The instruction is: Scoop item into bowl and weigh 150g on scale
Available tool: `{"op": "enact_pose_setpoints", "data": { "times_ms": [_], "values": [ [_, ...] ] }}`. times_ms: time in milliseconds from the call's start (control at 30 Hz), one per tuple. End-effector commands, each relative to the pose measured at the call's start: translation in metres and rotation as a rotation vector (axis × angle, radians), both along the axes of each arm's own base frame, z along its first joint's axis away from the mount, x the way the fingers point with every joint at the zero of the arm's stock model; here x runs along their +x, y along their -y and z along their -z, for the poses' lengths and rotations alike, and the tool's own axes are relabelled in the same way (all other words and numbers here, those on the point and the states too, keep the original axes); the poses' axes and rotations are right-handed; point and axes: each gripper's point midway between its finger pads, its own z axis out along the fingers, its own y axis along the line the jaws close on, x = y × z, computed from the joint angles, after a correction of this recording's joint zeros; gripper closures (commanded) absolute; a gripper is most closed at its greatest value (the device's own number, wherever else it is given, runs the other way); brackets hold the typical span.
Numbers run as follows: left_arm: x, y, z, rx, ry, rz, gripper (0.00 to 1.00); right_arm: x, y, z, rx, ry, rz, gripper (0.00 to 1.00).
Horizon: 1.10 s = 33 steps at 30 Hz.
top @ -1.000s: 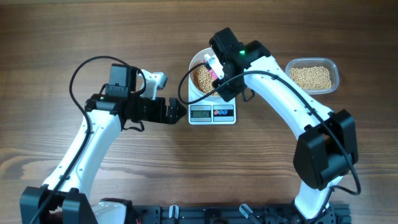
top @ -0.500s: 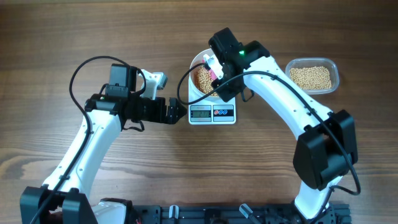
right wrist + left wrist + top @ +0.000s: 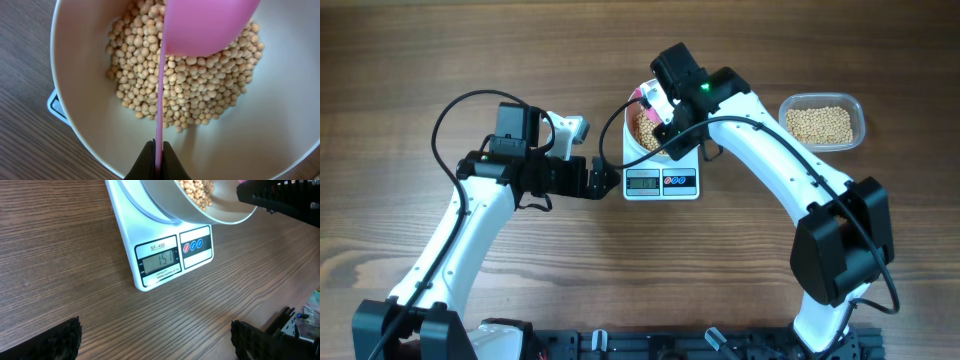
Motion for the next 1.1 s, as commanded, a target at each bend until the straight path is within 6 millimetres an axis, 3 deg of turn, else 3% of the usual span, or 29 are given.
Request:
{"op": "enact_pose_setpoints", "data": {
  "times_ms": [0,767,1067],
  "values": [
    [0.007,-0.002,-0.003,0.026,0.033,0.008,0.0,-0.002,-0.007,0.005,0.019,-0.015,-0.023,0.95],
    [0.007,-0.002,-0.003,0.028,0.034,0.007,0.0,0.003,-0.019,-0.008,0.073,0.0,-0.036,0.96],
    [0.007,-0.002,-0.003,0.028,0.034,0.007,0.0,-0.006,-0.01,-0.036,0.05,-0.023,-0.033,0.96]
  ]
}}
